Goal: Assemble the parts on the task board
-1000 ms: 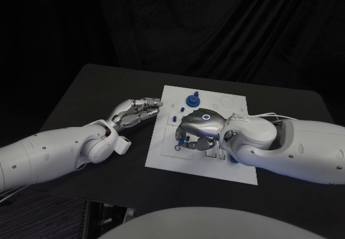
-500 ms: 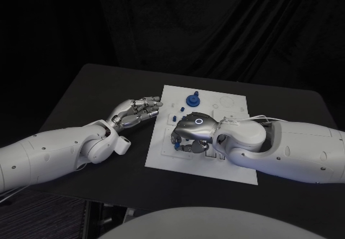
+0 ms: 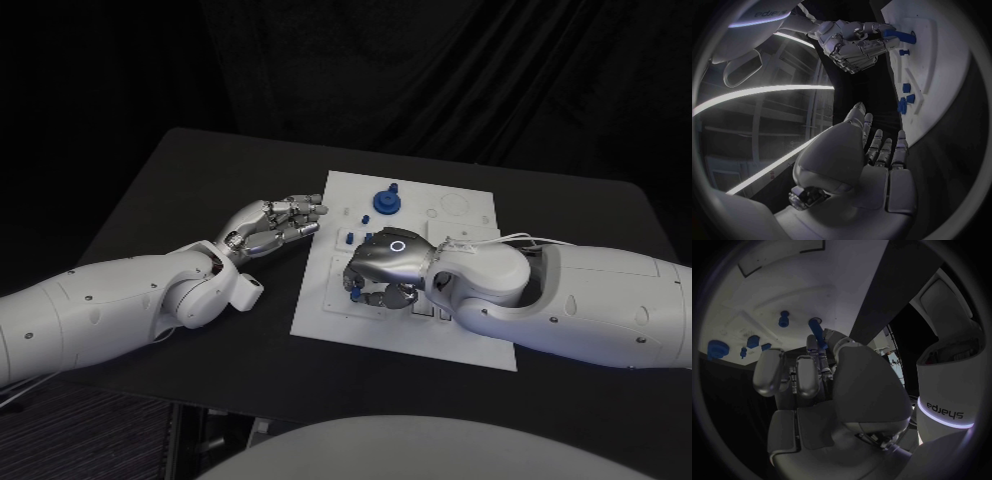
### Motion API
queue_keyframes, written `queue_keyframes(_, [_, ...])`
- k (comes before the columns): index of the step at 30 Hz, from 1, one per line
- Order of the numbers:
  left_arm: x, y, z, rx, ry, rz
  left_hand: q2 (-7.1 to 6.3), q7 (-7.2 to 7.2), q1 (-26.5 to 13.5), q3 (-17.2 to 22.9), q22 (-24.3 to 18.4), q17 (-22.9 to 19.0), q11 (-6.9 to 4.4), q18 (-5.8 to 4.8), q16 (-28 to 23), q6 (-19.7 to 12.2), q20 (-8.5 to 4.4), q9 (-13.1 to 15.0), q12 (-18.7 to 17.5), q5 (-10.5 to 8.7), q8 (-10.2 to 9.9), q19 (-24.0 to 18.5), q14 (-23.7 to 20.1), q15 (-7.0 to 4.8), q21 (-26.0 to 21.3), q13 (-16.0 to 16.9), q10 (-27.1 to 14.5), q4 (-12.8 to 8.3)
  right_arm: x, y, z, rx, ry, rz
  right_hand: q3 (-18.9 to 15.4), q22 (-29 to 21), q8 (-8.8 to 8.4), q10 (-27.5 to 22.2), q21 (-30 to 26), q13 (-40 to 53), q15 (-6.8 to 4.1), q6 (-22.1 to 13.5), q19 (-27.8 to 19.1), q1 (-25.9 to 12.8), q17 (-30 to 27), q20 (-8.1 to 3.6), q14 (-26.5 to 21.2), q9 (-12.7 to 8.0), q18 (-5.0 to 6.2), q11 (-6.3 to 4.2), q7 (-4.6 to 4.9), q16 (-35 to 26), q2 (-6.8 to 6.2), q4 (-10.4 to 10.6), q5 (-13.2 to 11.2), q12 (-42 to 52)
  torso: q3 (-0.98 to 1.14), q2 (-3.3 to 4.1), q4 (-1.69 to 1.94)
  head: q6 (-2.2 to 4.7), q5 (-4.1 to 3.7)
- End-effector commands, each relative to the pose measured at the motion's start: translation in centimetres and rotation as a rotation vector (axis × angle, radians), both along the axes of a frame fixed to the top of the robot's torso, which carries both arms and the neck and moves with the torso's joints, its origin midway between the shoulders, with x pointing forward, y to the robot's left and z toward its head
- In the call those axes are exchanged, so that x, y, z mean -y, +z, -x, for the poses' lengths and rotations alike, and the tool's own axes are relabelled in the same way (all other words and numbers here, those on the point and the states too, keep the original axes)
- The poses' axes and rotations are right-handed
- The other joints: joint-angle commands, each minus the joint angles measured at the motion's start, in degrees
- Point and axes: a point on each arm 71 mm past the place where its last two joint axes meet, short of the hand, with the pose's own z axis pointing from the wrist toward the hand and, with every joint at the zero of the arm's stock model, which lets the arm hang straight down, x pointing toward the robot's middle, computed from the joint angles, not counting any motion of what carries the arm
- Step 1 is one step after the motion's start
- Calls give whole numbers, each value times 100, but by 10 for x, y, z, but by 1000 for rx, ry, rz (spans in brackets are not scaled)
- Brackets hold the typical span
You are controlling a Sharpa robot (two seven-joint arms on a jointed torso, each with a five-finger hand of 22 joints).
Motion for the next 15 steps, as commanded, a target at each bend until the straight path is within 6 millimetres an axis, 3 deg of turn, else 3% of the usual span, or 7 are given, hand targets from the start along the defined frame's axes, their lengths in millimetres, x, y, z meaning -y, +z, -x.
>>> queue_keyframes(1, [2,9,3,95,-31,89,52,34,-2,15,-6,-5,28,19,-19,-16,49,-6,-42,26,23,-6,-2,51,-30,-6,0,-33,1,-4,0,0,-1,23,-7,922,14,39,34,-6,-31,101,6,9,4,-24,1,354,-47,-2,-74,16,58,-38,36,-31,-3,-5,-4,-1,18])
queue_keyframes(15, [2,7,2,86,-33,85,76,32,-10,29,-17,1,43,71,3,-30,174,-7,-75,26,26,-7,46,108,-19,-8,-14,-35,5,-6,-1,-7,-12,37,-5,921,14,47,31,-6,-30,102,5,8,-6,-23,-2,361,-47,-1,-72,7,64,-45,35,-36,-5,-7,6,-1,17])
